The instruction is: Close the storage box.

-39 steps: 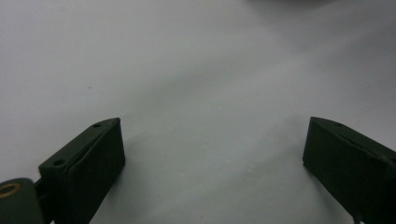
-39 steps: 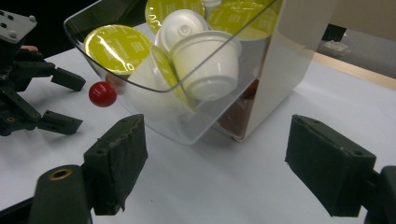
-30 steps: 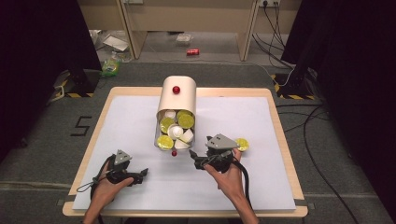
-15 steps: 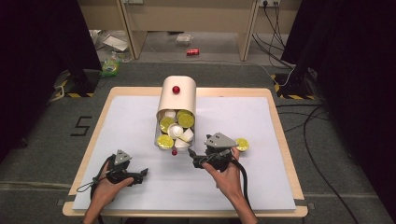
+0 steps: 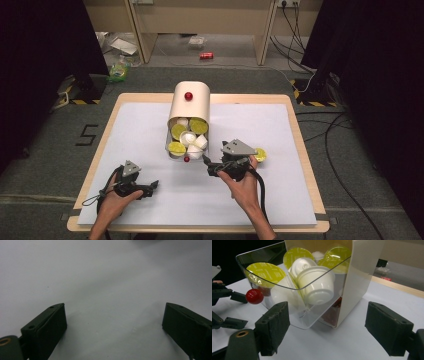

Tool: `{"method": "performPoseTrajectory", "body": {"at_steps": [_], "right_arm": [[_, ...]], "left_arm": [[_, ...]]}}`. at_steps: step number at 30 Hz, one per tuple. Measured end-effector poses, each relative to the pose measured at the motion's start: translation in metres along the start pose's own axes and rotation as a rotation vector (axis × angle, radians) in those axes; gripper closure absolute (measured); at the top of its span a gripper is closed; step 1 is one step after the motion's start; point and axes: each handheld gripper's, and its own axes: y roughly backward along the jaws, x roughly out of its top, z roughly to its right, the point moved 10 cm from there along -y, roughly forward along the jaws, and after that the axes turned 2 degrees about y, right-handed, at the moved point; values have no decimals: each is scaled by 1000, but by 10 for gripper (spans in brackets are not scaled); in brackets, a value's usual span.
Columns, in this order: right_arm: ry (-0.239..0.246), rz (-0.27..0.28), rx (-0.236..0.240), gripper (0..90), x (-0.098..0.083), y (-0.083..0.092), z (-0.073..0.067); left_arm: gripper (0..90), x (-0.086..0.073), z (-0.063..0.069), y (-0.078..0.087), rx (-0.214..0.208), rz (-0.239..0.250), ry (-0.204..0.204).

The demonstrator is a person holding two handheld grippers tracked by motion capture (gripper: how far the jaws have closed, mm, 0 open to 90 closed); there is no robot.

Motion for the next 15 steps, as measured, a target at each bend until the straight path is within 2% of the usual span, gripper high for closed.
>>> {"method": "performPoseTrajectory", "body": {"at_steps": [15], "right_arm": [[-7, 1, 0, 159, 2, -3, 4]], "left_arm": [[48, 0, 0, 0, 0, 0, 0]]}}
